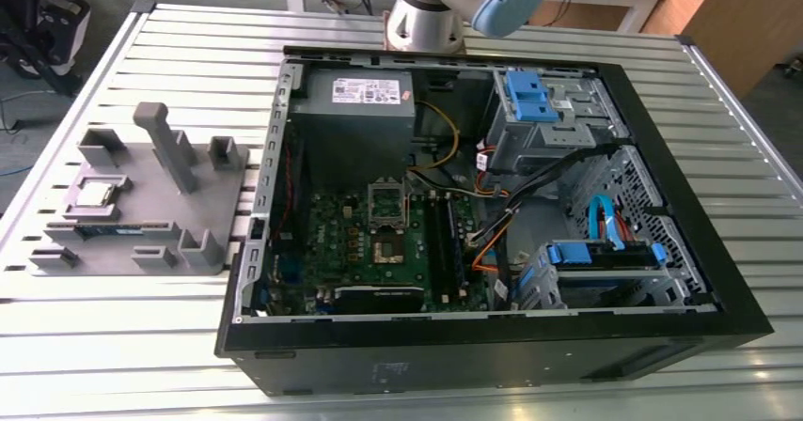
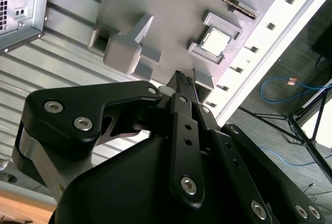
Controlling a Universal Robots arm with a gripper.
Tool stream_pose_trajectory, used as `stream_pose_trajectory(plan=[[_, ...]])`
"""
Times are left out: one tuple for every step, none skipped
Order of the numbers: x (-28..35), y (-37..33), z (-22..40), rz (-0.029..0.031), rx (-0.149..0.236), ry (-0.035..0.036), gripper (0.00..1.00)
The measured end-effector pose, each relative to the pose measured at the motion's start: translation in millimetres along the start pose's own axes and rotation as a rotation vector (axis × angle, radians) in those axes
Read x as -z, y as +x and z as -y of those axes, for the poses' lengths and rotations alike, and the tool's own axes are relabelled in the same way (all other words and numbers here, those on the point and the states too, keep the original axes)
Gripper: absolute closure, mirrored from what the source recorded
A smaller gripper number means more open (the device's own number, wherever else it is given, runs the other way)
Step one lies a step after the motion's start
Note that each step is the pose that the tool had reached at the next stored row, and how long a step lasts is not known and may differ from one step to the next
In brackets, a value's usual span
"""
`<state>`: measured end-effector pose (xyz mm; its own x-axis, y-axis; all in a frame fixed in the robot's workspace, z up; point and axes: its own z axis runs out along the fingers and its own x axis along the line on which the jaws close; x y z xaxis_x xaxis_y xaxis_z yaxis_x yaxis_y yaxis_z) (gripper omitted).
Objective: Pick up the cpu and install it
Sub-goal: 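Reach for the cpu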
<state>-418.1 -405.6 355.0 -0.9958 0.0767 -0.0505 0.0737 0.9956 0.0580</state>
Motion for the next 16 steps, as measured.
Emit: stream_pose_trajectory(plan=[[-0.2,0.1,0.0,-0.0002,0.000,0.0001,0.89],[-0.4,0.1,0.0,-0.0001,0.000,0.0001,0.89],[-0.5,0.2,0.1,-0.0002,0.000,0.0002,0.89],[-0.6,0.2,0.1,-0.0001,0.000,0.0001,0.89],[-0.7,0.2,0.1,0.0000,0.000,0.0000,0.89],[-0.7,0.2,0.1,0.0000,0.000,0.0000,0.89],[-0.8,0.2,0.1,0.0000,0.000,0.0000,0.89],[-0.9,0.2,0.1,0.0001,0.000,0.0000,0.89],[-0.9,0.2,0.1,0.0001,0.000,0.0000,0.89],[-0.9,0.2,0.1,0.0000,0.000,0.0000,0.89],[-0.9,0.2,0.1,0.0000,0.000,0.0000,0.89],[-0.9,0.2,0.1,0.0001,0.000,0.0000,0.89],[-1.3,0.2,0.1,0.0000,0.000,0.0000,0.89],[-1.6,0.2,0.1,0.0000,0.000,0.0000,0.89],[-1.6,0.2,0.1,0.0001,0.000,0.0000,0.89],[-1.6,0.3,0.1,0.0000,0.000,0.0000,0.89]])
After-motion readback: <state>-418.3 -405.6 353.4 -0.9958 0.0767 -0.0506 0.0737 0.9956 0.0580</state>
